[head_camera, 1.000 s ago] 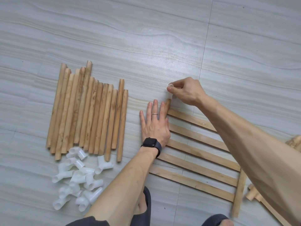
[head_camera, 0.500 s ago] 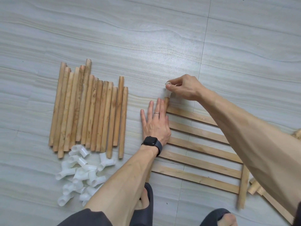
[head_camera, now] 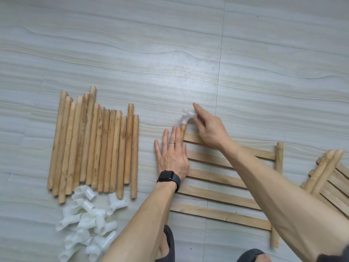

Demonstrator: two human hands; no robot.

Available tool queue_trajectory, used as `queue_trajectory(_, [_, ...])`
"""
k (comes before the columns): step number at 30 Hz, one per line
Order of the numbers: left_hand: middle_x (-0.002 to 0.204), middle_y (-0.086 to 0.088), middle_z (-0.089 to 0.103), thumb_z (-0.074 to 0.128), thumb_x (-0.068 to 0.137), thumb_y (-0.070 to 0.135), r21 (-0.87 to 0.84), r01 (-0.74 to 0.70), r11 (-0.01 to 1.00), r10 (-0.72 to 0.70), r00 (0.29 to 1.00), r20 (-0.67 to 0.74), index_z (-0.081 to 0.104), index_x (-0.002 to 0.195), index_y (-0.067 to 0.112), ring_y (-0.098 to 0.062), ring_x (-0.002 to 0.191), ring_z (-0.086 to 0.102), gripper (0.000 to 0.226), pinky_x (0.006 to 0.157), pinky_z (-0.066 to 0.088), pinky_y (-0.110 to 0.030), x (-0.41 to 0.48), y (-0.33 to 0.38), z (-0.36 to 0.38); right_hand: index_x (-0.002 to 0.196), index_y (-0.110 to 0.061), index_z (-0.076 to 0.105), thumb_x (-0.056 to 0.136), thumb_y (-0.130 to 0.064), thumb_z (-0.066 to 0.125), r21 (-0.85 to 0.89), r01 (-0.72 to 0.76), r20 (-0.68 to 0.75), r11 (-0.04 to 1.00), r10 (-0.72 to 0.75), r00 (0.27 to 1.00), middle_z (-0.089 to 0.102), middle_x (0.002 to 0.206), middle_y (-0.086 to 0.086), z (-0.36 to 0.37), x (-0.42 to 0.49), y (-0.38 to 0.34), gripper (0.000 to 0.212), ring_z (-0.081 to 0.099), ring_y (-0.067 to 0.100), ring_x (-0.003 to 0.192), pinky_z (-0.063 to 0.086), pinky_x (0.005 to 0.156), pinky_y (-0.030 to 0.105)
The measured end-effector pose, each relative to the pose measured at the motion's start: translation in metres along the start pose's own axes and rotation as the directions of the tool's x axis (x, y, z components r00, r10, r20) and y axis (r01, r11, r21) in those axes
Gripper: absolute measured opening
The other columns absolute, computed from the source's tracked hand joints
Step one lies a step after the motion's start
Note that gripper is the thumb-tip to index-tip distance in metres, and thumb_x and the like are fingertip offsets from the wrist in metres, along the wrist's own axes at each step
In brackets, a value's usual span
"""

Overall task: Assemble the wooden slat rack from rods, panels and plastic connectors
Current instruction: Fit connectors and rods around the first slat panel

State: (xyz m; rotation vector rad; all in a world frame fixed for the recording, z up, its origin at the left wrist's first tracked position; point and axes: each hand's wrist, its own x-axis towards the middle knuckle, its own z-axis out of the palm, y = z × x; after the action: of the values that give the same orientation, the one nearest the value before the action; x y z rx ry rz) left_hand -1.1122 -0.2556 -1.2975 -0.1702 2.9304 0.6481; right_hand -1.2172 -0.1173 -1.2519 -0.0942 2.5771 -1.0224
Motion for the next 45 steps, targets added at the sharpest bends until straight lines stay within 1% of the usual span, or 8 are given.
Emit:
queue_trajectory(2, [0.165,0.01,0.011,0.025,0.102,0.035,0.003,0.0,1.0,0.0,1.0,0.006,0.006,0.158,0.023,-0.017,0.153,0.004,0.061,0.122,0.004,-0.052,0.002,0.0,0.0,0.15,-0.021,0.047,0.101,-0.026,0.061,0.235,-0.164,-0.097,0.958,0.191,0.977,0.062,0.132,0.003,-0.002,0.004,0.006,0.051,0.062,0.018,0.112,0.043,0.1,0.027])
queue_trajectory(6, [0.165,0.009,0.011,0.028,0.103,0.034,0.012,0.003,1.0,-0.003,1.0,0.018,0.005,0.158,0.023,-0.018,0.153,0.004,0.061,0.122,0.004,-0.053,0.004,0.001,-0.001,0.102,-0.017,0.072,0.099,-0.027,0.063,0.556,-0.343,0.07,0.757,0.369,0.927,0.07,0.086,0.006,-0.002,0.007,0.003,0.013,0.06,0.017,0.066,0.051,0.064,0.03])
queue_trajectory(17, [0.163,0.006,0.024,0.038,0.102,0.031,0.027,0.019,0.999,-0.018,0.999,-0.034,0.021,0.158,0.018,-0.021,0.152,0.017,0.06,0.12,0.011,-0.055,0.004,0.006,-0.003,0.096,-0.024,0.063,0.098,-0.031,0.061,0.508,-0.367,0.046,0.78,0.401,0.915,0.077,0.09,0.007,0.003,0.013,-0.011,0.008,0.064,0.02,0.068,0.051,0.071,0.036])
queue_trajectory(20, [0.163,0.006,0.023,0.037,0.102,0.031,0.045,0.02,0.999,-0.019,0.999,-0.031,0.019,0.158,0.019,-0.02,0.152,0.015,0.06,0.121,0.01,-0.054,0.005,0.008,-0.003,0.1,-0.026,0.064,0.097,-0.044,0.062,0.561,-0.412,0.12,0.718,0.421,0.899,0.076,0.089,-0.002,0.002,0.017,-0.019,0.018,0.069,0.013,0.067,0.048,0.059,0.027])
queue_trajectory(25, [0.163,0.007,0.023,0.037,0.102,0.031,0.044,0.024,0.999,-0.023,0.999,-0.025,0.02,0.158,0.019,-0.02,0.152,0.015,0.059,0.121,0.01,-0.054,0.005,0.007,-0.004,0.108,-0.004,0.067,0.104,-0.011,0.055,0.819,-0.371,0.151,0.438,0.459,0.875,0.063,0.084,0.01,0.011,0.023,-0.023,0.014,0.069,0.015,0.068,0.057,0.062,0.021])
queue_trajectory(38, [0.164,0.012,0.015,0.033,0.104,0.032,-0.001,0.02,1.0,-0.02,1.0,0.007,0.014,0.159,0.021,-0.018,0.153,0.007,0.059,0.122,0.002,-0.052,0.005,0.005,-0.005,0.1,-0.017,0.067,0.107,-0.009,0.046,0.849,-0.48,0.279,0.22,0.584,0.762,0.07,0.092,0.015,0.003,0.022,-0.031,0.024,0.046,-0.002,0.036,0.032,0.032,0.011])
queue_trajectory(42, [0.164,0.013,0.015,0.033,0.104,0.033,-0.025,0.023,0.999,-0.022,1.0,0.014,0.013,0.159,0.023,-0.018,0.153,0.007,0.06,0.122,0.0,-0.05,0.005,0.004,-0.005,0.108,-0.018,0.067,0.105,-0.017,0.054,0.863,-0.454,0.236,0.222,0.617,0.751,0.072,0.085,0.01,0.013,0.018,-0.03,0.013,0.046,-0.001,0.035,0.032,0.032,0.013])
queue_trajectory(45, [0.165,0.013,0.012,0.031,0.104,0.034,-0.005,0.017,1.0,-0.017,1.0,0.02,0.01,0.16,0.022,-0.018,0.153,0.006,0.06,0.121,0.001,-0.051,0.005,0.004,-0.004,0.106,-0.023,0.068,0.1,-0.029,0.064,0.827,-0.409,0.099,0.385,0.617,0.781,0.075,0.089,0.007,0.023,0.015,-0.029,0.009,0.051,0.005,0.039,0.036,0.037,0.016])
